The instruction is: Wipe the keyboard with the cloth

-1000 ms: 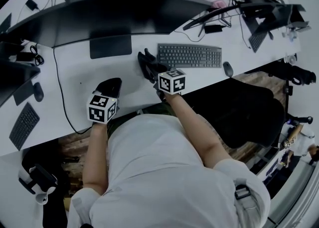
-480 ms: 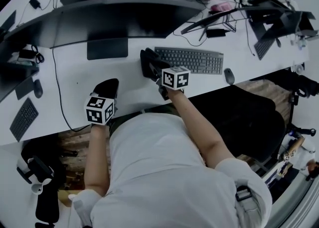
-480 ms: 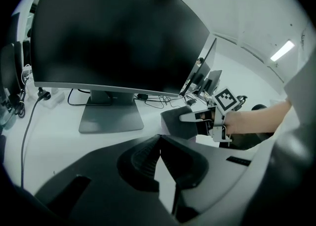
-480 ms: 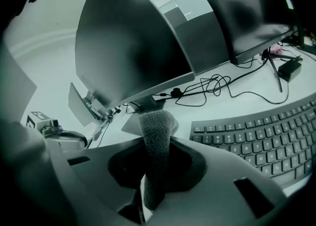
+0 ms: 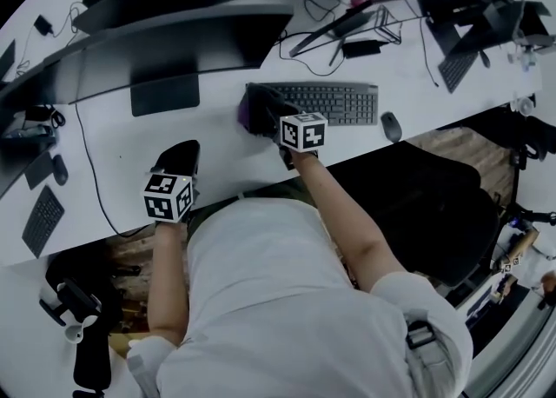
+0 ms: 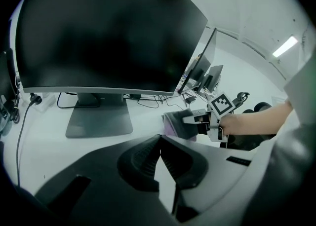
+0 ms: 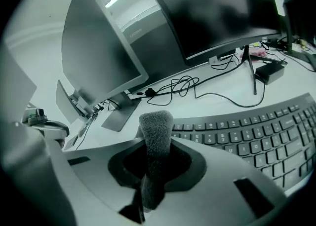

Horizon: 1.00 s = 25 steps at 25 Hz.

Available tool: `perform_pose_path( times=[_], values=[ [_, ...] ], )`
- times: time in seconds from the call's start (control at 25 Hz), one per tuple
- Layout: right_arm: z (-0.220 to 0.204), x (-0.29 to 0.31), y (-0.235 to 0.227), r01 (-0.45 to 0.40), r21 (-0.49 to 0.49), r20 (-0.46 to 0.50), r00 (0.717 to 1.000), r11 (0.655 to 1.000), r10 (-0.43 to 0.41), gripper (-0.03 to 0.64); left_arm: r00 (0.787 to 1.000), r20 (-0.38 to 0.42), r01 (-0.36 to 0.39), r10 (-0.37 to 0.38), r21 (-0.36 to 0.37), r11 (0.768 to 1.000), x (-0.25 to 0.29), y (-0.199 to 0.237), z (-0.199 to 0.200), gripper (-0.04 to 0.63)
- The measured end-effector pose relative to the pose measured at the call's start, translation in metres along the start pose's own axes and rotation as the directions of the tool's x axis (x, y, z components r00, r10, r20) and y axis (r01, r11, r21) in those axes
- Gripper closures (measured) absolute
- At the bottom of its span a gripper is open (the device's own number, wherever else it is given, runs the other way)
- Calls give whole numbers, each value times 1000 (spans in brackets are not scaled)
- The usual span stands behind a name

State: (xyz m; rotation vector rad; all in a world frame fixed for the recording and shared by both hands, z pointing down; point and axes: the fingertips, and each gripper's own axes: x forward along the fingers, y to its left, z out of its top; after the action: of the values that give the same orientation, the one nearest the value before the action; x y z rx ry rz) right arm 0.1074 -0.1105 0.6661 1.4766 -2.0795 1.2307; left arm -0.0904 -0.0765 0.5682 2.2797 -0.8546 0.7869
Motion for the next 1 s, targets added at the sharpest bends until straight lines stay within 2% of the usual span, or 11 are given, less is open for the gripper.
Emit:
perform_pose_path(
  times=[0.36,1.0],
  values=[
    [-2,-32,-69,109,38,9,994,993,-110,555,999,-25,48,-47,43,998,29,-26,14,594],
    [-2,-91,-159,228,59,52,972,972,-231,554,991,-74,116,-108,115,987,66,-58,29,594]
  ],
)
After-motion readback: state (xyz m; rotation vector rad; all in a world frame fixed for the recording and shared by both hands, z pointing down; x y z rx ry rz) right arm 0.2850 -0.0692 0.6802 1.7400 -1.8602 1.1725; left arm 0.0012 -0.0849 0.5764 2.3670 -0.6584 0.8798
